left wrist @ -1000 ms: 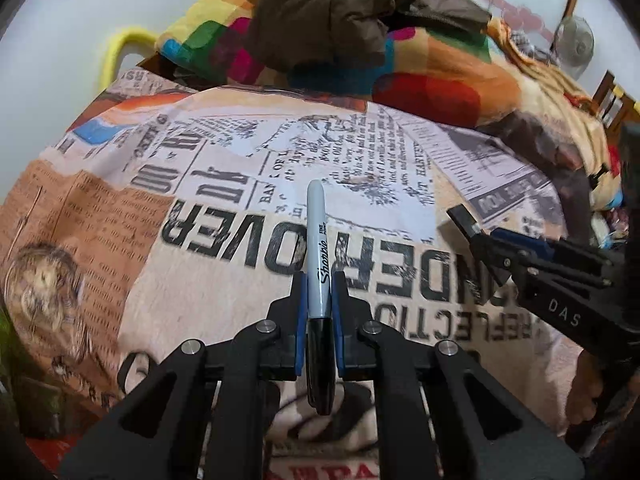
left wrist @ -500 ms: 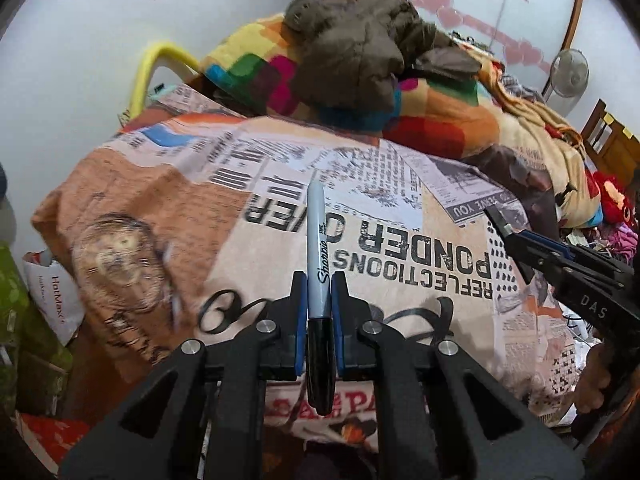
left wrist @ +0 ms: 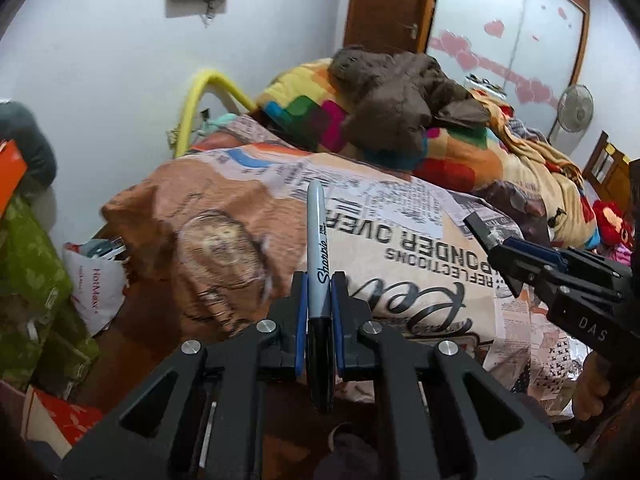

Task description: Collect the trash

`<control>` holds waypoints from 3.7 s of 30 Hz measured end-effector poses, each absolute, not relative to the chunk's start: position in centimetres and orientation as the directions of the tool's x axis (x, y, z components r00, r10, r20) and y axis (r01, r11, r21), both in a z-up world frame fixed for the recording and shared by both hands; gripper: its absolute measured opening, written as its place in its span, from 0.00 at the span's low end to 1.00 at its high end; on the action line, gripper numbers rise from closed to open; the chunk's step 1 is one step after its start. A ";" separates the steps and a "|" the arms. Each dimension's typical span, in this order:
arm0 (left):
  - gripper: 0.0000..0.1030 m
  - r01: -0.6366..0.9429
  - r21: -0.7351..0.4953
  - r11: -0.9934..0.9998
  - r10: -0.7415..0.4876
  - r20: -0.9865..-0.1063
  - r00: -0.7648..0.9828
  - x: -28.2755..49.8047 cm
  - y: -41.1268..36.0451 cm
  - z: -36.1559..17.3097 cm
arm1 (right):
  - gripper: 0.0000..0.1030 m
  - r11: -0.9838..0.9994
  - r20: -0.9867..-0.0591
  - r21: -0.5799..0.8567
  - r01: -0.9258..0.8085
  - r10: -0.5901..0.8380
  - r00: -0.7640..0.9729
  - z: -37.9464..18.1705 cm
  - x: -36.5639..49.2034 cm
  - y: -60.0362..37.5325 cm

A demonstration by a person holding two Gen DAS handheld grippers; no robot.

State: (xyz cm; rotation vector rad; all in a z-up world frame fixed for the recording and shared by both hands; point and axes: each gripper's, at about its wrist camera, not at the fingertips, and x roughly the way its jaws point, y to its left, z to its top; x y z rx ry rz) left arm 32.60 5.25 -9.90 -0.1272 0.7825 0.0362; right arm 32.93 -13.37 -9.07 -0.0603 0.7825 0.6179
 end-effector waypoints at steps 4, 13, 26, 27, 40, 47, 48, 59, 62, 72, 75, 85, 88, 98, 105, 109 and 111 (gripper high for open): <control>0.10 -0.134 -0.102 0.986 0.025 -0.697 0.716 29.8 8.4 -9.7 | 0.22 0.786 -0.675 0.155 -0.598 0.526 0.517 -8.9 30.8 -9.9; 0.10 -0.259 -0.099 0.961 0.110 -0.720 0.685 24.0 14.8 -12.0 | 0.22 0.688 -0.705 0.137 -0.712 0.573 0.418 -10.5 26.7 -2.7; 0.10 -0.410 -0.145 0.900 0.123 -0.820 0.560 17.9 20.6 -22.5 | 0.22 0.601 -0.798 0.212 -0.770 0.561 0.218 -16.8 23.4 4.8; 0.10 -0.419 -0.147 0.896 0.116 -0.833 0.542 17.6 21.0 -23.7 | 0.22 0.599 -0.806 0.214 -0.772 0.555 0.207 -17.4 23.3 5.2; 0.10 -0.478 -0.209 0.853 0.001 -0.916 0.402 17.0 23.4 -33.4 | 0.23 0.576 -0.889 0.288 -0.765 0.458 0.010 -24.9 23.6 10.2; 0.10 -0.499 -0.252 0.829 -0.033 -0.913 0.406 17.6 24.9 -34.2 | 0.48 0.570 -0.895 0.309 -0.761 0.444 -0.031 -25.9 23.7 11.7; 0.11 -0.497 -0.251 0.831 -0.037 -0.915 0.401 17.6 25.1 -34.2 | 0.48 0.573 -0.898 0.292 -0.766 0.439 -0.014 -25.9 23.7 11.6; 0.12 -0.438 -0.173 0.882 0.041 -0.898 0.438 15.6 23.2 -28.3 | 0.48 0.618 -0.868 0.178 -0.766 0.466 0.174 -19.9 22.2 6.1; 0.13 -0.400 -0.125 0.908 0.095 -0.868 0.487 14.5 21.4 -24.3 | 0.48 0.638 -0.820 0.163 -0.753 0.512 0.256 -16.2 20.8 3.5; 0.17 -0.241 -0.080 0.967 0.125 -0.674 0.728 9.2 13.8 -10.3 | 0.48 0.743 -0.537 0.120 -0.658 0.606 0.587 -3.8 13.0 -6.6; 0.20 -0.194 -0.082 0.978 0.105 -0.610 0.786 7.5 11.7 -7.1 | 0.48 0.772 -0.458 0.129 -0.623 0.603 0.653 -1.5 10.7 -8.9; 0.47 -0.052 -0.070 0.996 0.017 -0.422 0.906 1.8 6.1 0.6 | 0.66 0.888 -0.311 0.069 -0.454 0.452 0.836 1.9 4.2 -13.6; 0.73 -0.053 -0.052 0.997 0.028 -0.395 0.918 0.3 5.0 1.3 | 0.90 0.907 -0.301 0.084 -0.413 0.419 0.857 2.0 3.5 -14.3; 0.99 -0.078 -0.025 0.997 0.064 -0.363 0.930 -2.7 3.2 1.2 | 1.00 0.942 -0.320 0.040 -0.333 0.328 0.889 1.3 1.9 -15.1; 0.99 -0.084 -0.040 0.996 0.064 -0.364 0.929 -2.8 3.5 1.1 | 1.00 0.940 -0.340 0.058 -0.335 0.334 0.879 1.0 1.4 -16.0; 0.99 -0.082 -0.039 0.996 0.062 -0.364 0.929 -2.8 3.6 1.0 | 1.00 0.942 -0.343 0.058 -0.331 0.330 0.879 0.9 1.4 -16.3; 0.99 -0.081 -0.040 0.996 0.061 -0.364 0.929 -2.8 3.6 1.1 | 1.00 0.941 -0.348 0.061 -0.333 0.333 0.876 1.0 1.4 -16.4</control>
